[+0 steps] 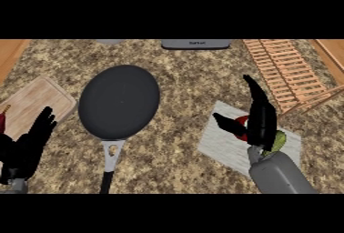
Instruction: Pick the can from the placemat and place it in the tiered shelf
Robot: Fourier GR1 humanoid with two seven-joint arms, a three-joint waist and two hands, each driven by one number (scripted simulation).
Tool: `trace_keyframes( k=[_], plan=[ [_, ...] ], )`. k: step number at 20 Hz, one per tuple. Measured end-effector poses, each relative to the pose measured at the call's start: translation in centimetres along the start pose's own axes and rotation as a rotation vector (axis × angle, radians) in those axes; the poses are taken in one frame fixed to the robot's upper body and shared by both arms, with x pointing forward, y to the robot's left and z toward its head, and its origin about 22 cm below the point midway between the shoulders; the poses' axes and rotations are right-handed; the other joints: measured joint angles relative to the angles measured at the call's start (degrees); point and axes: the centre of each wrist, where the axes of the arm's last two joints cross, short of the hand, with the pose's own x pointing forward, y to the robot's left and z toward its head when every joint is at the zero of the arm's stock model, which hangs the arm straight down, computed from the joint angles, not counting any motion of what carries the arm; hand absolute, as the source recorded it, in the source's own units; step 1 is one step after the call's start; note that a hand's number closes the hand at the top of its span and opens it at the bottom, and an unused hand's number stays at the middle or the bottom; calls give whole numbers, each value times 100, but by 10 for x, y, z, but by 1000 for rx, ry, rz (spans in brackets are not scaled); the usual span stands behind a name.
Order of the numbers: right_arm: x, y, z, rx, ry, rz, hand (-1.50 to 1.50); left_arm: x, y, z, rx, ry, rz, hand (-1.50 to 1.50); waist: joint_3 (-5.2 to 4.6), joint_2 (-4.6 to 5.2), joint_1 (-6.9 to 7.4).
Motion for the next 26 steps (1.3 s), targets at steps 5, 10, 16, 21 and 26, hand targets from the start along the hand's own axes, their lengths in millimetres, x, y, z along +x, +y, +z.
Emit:
trace_keyframes(
  k=[5, 10, 16, 21, 26],
  plan=[
    [17, -10, -9, 63, 93, 253, -150, 5, 7, 1, 3, 3, -3, 0, -3, -19, -43],
    [38, -9, -3, 243, 182, 502, -150, 10, 3, 1, -6, -2, -1, 0, 6, -1, 14],
    [62, -14, -3, 415, 205, 698, -150, 9, 2, 1, -10, -3, -4, 0, 20, 39, 56],
    [63, -30, -12, 460, 214, 768, -150, 6, 5, 5, -17, -1, -1, 0, 30, 55, 69],
    [58, -34, -18, 497, 235, 812, -150, 13, 3, 1, -16, -8, 3, 0, 35, 72, 81]
  ],
)
